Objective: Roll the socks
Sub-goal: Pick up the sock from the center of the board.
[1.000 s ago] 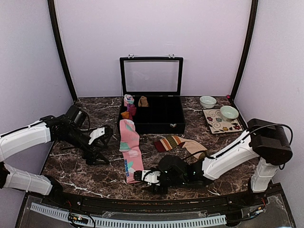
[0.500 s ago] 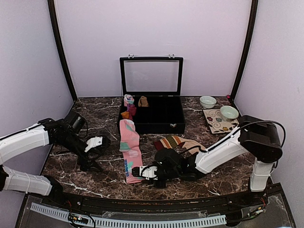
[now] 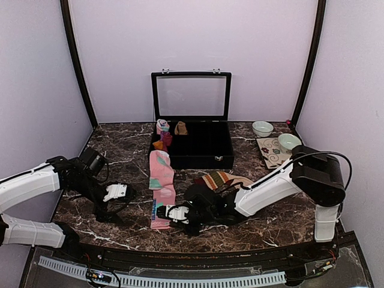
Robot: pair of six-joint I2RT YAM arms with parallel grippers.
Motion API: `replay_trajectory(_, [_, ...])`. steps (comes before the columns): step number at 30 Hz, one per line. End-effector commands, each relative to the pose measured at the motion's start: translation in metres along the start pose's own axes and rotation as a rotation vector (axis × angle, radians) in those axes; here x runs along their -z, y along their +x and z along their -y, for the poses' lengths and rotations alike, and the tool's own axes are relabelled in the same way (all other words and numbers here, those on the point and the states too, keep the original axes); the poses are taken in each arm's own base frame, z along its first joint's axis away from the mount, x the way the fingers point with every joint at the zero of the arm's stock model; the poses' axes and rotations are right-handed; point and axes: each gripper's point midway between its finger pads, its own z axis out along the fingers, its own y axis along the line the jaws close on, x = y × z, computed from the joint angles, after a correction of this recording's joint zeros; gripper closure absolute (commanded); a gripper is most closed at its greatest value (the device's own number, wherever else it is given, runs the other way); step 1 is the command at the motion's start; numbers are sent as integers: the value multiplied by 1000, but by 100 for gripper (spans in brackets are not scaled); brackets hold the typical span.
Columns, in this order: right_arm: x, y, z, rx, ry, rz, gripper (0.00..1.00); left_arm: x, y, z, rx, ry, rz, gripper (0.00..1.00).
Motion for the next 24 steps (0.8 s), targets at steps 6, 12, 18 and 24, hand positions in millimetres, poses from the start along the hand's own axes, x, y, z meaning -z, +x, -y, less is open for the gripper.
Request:
replay_trajectory(6, [-23,6,-9,-350,-172,-66,100,2,-2,33,-250,24,25,23])
replay_trajectory(12, [-22,-6,-5,-565,-268,-15,100,-23,-3,36,-359,14,0,37])
replay_trajectory(18, [-23,8,-8,-688,-310,-45,100,-45,-21,24,-441,-25,-7,65])
replay_trajectory(24, [-26,10,-4,-759,-337,-67,100,-56,-26,11,-523,-75,-46,61])
